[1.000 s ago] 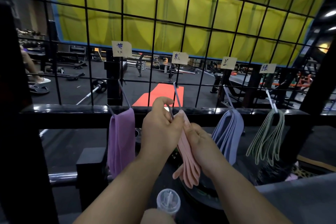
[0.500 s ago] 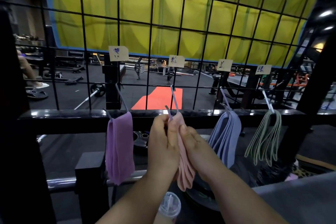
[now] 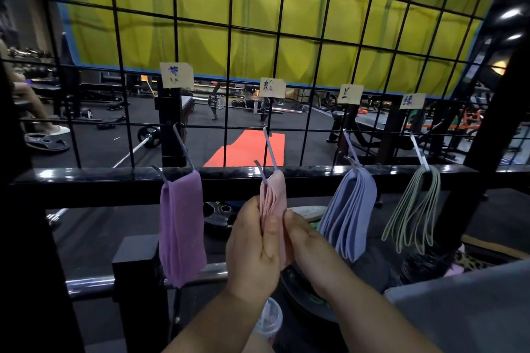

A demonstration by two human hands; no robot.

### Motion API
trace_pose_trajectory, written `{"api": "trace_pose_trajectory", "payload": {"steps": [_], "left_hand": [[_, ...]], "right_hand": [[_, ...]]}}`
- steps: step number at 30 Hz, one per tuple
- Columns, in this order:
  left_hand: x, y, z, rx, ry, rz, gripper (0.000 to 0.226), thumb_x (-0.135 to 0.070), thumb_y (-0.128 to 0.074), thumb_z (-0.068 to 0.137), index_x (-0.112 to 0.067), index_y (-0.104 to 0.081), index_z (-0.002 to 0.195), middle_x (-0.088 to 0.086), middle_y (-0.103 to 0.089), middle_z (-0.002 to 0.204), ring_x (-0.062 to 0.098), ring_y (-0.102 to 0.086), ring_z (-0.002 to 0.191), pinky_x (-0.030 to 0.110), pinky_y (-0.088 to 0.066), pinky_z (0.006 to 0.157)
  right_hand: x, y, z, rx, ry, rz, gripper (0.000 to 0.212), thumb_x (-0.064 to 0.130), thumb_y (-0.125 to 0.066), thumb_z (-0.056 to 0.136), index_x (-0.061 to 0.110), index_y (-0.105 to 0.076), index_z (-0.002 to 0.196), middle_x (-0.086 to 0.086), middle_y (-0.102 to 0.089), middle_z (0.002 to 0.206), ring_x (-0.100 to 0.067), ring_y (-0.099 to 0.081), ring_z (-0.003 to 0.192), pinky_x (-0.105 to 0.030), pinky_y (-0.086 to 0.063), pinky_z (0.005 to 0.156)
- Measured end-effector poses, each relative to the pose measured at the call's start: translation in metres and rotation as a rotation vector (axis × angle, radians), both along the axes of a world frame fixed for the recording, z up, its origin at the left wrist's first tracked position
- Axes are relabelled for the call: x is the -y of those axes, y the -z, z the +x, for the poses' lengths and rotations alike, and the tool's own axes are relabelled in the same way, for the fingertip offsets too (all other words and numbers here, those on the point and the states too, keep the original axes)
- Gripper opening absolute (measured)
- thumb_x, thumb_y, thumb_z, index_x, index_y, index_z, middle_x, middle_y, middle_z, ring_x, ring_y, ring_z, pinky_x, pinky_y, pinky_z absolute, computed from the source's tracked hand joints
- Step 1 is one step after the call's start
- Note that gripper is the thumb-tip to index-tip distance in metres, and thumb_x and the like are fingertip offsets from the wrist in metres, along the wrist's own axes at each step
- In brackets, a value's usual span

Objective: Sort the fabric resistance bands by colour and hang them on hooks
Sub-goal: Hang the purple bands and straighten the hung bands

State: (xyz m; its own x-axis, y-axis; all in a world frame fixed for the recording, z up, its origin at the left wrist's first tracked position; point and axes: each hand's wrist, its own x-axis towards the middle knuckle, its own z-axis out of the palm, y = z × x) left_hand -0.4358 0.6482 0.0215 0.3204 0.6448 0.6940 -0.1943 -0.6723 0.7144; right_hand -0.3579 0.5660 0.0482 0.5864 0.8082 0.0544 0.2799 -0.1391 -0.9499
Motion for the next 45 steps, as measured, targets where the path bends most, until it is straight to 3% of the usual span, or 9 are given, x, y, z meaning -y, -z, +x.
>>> {"api": "trace_pose_trajectory", "payload": {"steps": [4,7,12,17,21,25,28,38,45], "left_hand": [[0.003,0.008,0.002,0.013,-0.027,0.015,0.059,-0.075,-0.017,0.088,-0.033,-0.042,0.122,-0.020,-0.055,0.102,0.000,-0.053,0.091,0.013,-0.040,0.076],[0.005,0.012,0.003,0.008,-0.039,-0.002,0.067,-0.074,-0.017,0.089,-0.024,-0.041,0.126,-0.011,-0.056,0.106,0.006,-0.054,0.092,0.022,-0.043,0.076],[0.006,0.019,0.001,-0.057,-0.028,0.009,0.060,-0.072,-0.025,0.088,-0.028,-0.043,0.124,-0.020,-0.052,0.101,0.001,-0.053,0.090,0.022,-0.043,0.074],[0.008,0.030,-0.003,-0.229,-0.048,0.002,0.066,-0.064,-0.021,0.085,-0.021,-0.043,0.131,-0.017,-0.049,0.108,0.008,-0.053,0.098,0.027,-0.044,0.079],[0.008,0.034,-0.006,-0.331,-0.039,0.026,0.064,-0.065,-0.013,0.084,-0.022,-0.045,0.120,-0.014,-0.053,0.100,0.009,-0.054,0.092,0.026,-0.041,0.073],[0.006,0.037,-0.011,-0.406,-0.039,0.062,0.051,-0.065,-0.017,0.090,-0.025,-0.044,0.106,-0.009,-0.057,0.090,0.012,-0.057,0.082,0.033,-0.047,0.070],[0.008,0.038,-0.017,-0.457,-0.028,0.060,0.045,-0.060,-0.018,0.088,-0.027,-0.045,0.103,-0.013,-0.056,0.085,0.010,-0.057,0.078,0.031,-0.047,0.068],[0.016,0.035,-0.027,-0.537,0.009,-0.073,0.030,-0.045,-0.031,0.100,-0.024,-0.049,0.110,-0.011,-0.060,0.085,0.005,-0.058,0.078,0.028,-0.046,0.067],[0.023,0.032,-0.036,-0.563,0.051,-0.123,0.037,-0.049,-0.028,0.100,-0.023,-0.052,0.111,-0.008,-0.061,0.090,0.010,-0.059,0.083,0.034,-0.049,0.077]], "right_hand": [[0.001,0.011,-0.007,0.023,-0.012,-0.006,0.027,0.037,-0.028,0.106,0.038,-0.055,0.111,0.016,-0.064,0.102,0.021,-0.058,0.084,0.000,-0.042,0.068],[0.003,0.012,-0.013,0.020,-0.021,0.000,0.024,0.040,-0.031,0.105,0.038,-0.052,0.117,0.012,-0.066,0.108,0.015,-0.060,0.088,-0.002,-0.043,0.069],[0.009,0.013,-0.011,0.009,-0.010,0.019,0.031,0.038,-0.032,0.105,0.024,-0.057,0.118,0.003,-0.069,0.108,0.002,-0.064,0.095,-0.008,-0.047,0.073],[0.007,0.021,-0.014,0.003,-0.003,0.005,0.031,0.038,-0.034,0.105,0.021,-0.056,0.119,-0.005,-0.068,0.113,-0.012,-0.065,0.105,-0.031,-0.050,0.097],[0.005,0.030,-0.011,-0.010,-0.015,0.014,0.028,0.045,-0.038,0.102,0.028,-0.054,0.117,-0.004,-0.067,0.115,-0.016,-0.064,0.109,-0.046,-0.048,0.101],[0.006,0.034,-0.009,0.018,-0.019,0.001,0.027,0.043,-0.035,0.104,0.028,-0.051,0.118,-0.001,-0.065,0.114,-0.011,-0.063,0.107,-0.036,-0.049,0.099],[0.008,0.035,-0.011,0.064,0.001,-0.011,0.027,0.038,-0.033,0.105,0.023,-0.051,0.119,-0.002,-0.065,0.108,-0.007,-0.061,0.095,-0.025,-0.047,0.082],[0.013,0.035,-0.020,0.225,0.042,-0.043,0.033,0.034,-0.031,0.106,0.007,-0.051,0.106,-0.008,-0.058,0.088,-0.013,-0.054,0.077,-0.033,-0.046,0.076],[0.018,0.031,-0.023,0.252,0.087,-0.095,0.030,0.040,-0.031,0.104,0.019,-0.051,0.098,-0.003,-0.054,0.074,-0.017,-0.053,0.071,-0.038,-0.046,0.076]]}}
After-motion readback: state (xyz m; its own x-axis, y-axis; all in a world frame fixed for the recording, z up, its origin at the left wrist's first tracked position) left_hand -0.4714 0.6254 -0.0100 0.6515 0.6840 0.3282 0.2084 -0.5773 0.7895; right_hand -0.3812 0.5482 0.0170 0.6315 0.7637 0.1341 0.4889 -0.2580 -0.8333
